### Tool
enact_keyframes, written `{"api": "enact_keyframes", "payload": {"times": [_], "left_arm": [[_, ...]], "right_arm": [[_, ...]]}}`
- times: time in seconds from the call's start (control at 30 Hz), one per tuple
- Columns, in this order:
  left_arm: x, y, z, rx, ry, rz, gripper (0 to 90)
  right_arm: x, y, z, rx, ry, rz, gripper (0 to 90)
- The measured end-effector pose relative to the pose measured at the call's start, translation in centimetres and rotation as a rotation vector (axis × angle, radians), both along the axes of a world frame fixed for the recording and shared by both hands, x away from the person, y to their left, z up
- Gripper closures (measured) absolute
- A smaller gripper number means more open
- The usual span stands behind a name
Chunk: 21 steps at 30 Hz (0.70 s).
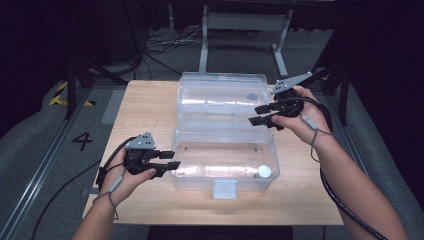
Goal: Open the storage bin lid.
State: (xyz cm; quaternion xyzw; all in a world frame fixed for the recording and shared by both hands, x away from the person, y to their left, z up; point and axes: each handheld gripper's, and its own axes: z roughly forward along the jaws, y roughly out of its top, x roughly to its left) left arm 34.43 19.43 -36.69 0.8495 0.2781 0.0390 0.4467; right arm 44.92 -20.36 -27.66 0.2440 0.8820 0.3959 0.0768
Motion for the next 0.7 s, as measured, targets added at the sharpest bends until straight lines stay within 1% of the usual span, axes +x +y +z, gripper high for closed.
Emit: {"api": "enact_keyframes", "payload": {"times": [0.13,0.17,0.2,0.27,0.37,0.43,0.6,0.7], "left_arm": [[-0.1,-0.7,-0.1,-0.004,0.01,-0.031,55.9],[-0.1,-0.9,-0.2,-0.005,0.012,-0.032,55.9],[-0.1,-1.1,-0.2,0.001,0.013,-0.041,55.9],[-0.2,-1.4,-0.3,0.0,0.016,-0.052,55.9],[-0.3,-2.0,-0.6,-0.015,0.036,-0.086,55.9],[-0.3,-2.4,-0.8,-0.016,0.044,-0.099,55.9],[-0.3,-3.3,-1.4,0.0,0.059,-0.13,56.0],[-0.3,-3.7,-1.8,0.019,0.058,-0.152,55.7]], "right_arm": [[0.2,0.3,-0.1,-0.006,0.009,-0.001,49.6],[0.3,0.3,-0.2,-0.005,0.008,0.0,49.6],[0.3,0.4,-0.2,-0.007,0.009,0.0,49.6],[0.4,0.4,-0.2,-0.008,0.009,-0.002,49.6],[0.4,0.4,-0.4,-0.011,0.01,-0.001,49.5],[0.4,0.4,-0.4,-0.013,0.016,-0.002,49.5],[0.4,0.5,-0.4,-0.014,0.017,-0.001,49.4],[0.5,0.5,-0.2,-0.013,0.01,0.003,49.4]]}}
